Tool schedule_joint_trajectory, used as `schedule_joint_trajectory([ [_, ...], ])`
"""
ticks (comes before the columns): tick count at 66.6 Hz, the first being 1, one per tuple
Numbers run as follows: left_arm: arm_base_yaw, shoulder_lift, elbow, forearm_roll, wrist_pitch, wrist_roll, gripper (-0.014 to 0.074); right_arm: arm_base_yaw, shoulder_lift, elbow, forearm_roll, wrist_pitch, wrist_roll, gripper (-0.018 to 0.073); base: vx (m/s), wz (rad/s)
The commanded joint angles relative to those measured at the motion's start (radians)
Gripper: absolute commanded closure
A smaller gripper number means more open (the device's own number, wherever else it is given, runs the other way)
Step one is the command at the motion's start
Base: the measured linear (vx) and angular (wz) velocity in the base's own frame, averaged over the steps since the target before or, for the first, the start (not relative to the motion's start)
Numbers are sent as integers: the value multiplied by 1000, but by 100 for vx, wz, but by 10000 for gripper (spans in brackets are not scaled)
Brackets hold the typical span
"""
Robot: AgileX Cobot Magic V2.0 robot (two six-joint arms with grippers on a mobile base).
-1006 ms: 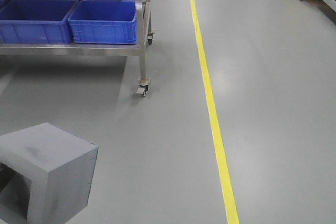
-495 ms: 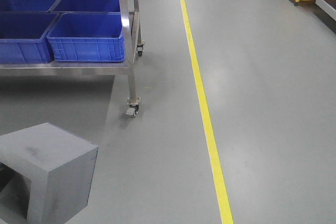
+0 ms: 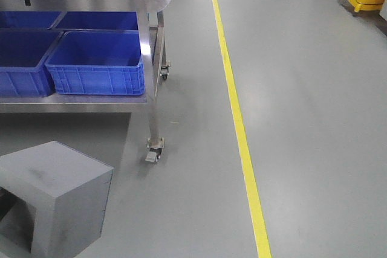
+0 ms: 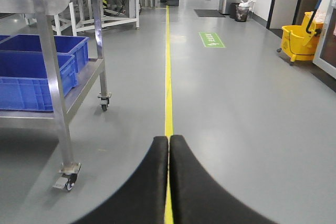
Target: Sort gray base to blue bin
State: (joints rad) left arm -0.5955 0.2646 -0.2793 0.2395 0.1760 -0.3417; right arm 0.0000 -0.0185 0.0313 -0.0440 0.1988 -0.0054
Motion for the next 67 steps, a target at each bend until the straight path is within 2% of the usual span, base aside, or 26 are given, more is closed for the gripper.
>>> schedule_joint_trajectory([
  [1,-6,7,-31,-6,-104,-5,603,-5,-8,6,-8,-73,-7,564,43,5],
  [19,-6,7,-31,-6,-104,-5,603,-5,-8,6,-8,-72,-7,564,41,8],
  [31,-6,7,-31,-6,-104,-5,603,-5,-8,6,-8,-72,-7,564,37,41],
  [67,-6,7,-31,-6,-104,-5,603,-5,-8,6,-8,-71,-7,564,31,91],
])
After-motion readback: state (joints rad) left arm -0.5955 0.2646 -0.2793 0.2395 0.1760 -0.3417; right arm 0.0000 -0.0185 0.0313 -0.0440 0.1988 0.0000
